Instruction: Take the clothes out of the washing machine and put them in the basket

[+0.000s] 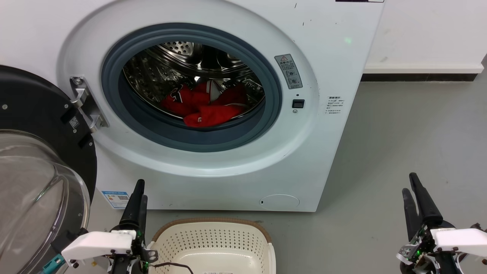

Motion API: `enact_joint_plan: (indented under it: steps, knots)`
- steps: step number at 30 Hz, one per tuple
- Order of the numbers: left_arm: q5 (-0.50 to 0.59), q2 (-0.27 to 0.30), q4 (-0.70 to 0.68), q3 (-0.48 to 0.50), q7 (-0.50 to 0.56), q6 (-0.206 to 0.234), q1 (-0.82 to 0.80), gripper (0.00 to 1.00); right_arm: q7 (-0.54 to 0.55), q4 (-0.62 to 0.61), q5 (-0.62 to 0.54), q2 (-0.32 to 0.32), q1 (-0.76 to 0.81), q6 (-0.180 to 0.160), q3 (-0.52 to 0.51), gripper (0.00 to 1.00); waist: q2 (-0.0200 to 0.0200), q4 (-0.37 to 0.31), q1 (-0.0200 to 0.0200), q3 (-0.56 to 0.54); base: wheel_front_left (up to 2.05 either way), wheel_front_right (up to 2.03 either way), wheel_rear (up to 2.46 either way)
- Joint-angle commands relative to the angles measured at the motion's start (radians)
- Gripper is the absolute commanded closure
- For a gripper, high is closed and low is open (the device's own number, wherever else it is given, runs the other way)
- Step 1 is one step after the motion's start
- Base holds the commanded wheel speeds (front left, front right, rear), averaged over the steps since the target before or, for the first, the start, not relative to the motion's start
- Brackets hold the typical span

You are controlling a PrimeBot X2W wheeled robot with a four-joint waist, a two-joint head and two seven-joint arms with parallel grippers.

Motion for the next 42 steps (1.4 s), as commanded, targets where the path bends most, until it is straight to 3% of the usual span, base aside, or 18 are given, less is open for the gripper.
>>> enact_joint_plan:
  steps: [1,21,42]
  knots:
    - [0.049,0.003,-0.026,-0.009,-0.014,-0.001,-0.032,0.0,-0.013,-0.032,-0.048,-0.004,-0.01,0.0,-0.001,0.0,0.0,0.0,0.0,0.001,0.0,0.0,0.0]
    - [0.448,0.004,-0.1,-0.116,-0.095,0.081,-0.051,0.0,-0.095,-0.134,-0.541,-0.005,0.025,0.0,0.008,0.0,0.0,-0.005,0.0,0.004,0.0,0.0,0.0]
    - [0.814,0.004,-0.078,-0.211,-0.17,0.141,-0.067,0.0,-0.17,-0.162,-0.932,-0.005,0.069,0.0,0.026,0.0,0.0,-0.002,0.0,-0.001,0.0,0.0,0.0]
